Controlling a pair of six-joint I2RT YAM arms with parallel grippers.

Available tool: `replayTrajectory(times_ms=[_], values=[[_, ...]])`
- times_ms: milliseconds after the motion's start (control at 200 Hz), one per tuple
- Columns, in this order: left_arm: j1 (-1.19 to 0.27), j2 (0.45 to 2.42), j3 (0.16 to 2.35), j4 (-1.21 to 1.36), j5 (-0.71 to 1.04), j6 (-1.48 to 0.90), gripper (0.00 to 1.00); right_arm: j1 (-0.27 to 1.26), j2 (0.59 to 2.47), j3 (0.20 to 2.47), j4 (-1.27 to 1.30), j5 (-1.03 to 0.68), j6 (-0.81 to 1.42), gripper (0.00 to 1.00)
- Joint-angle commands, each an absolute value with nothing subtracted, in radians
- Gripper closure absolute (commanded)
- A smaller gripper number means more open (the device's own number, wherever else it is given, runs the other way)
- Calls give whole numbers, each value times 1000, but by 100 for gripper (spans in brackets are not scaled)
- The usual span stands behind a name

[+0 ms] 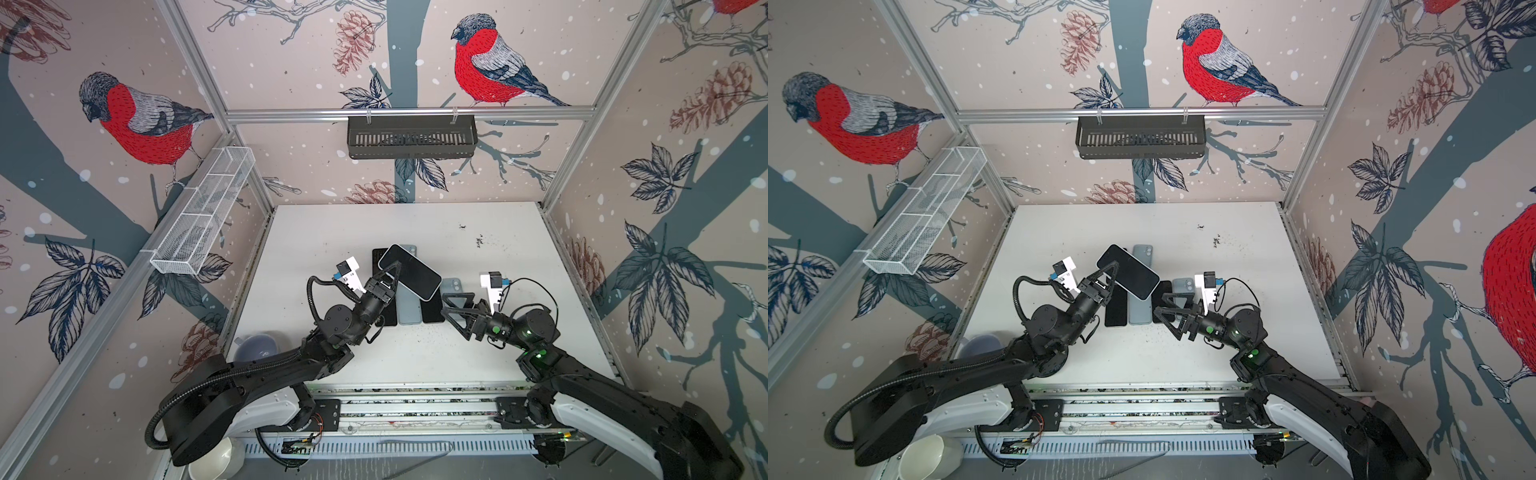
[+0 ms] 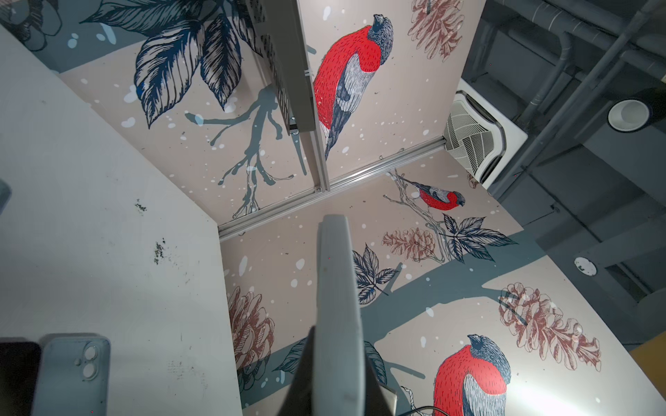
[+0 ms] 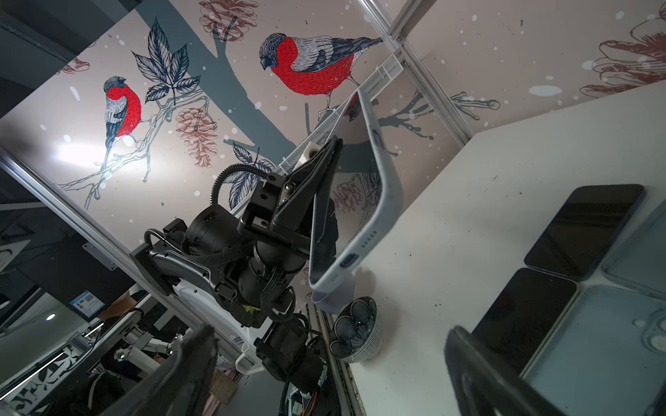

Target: Take the phone out of the phone case

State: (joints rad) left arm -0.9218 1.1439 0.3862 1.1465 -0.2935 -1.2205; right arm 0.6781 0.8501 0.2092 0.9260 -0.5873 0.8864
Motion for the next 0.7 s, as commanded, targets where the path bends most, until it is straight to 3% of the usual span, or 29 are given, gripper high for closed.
replayTrajectory(times_ms=[0, 135, 405, 695], values=[[-965, 1176, 360, 1318, -453, -1287, 100, 702, 893, 219, 1061, -588, 889, 2], [-1013, 1210, 359, 1364, -515, -1287, 100, 728, 976, 242, 1111, -592, 907, 8], [-1064, 1253, 350, 1434, -558, -1276, 100, 741, 1136, 222, 1361, -609, 1033, 29], [-1069, 1312, 344, 1505, -564, -1290, 100, 765, 1151, 236, 1350, -604, 1022, 44]])
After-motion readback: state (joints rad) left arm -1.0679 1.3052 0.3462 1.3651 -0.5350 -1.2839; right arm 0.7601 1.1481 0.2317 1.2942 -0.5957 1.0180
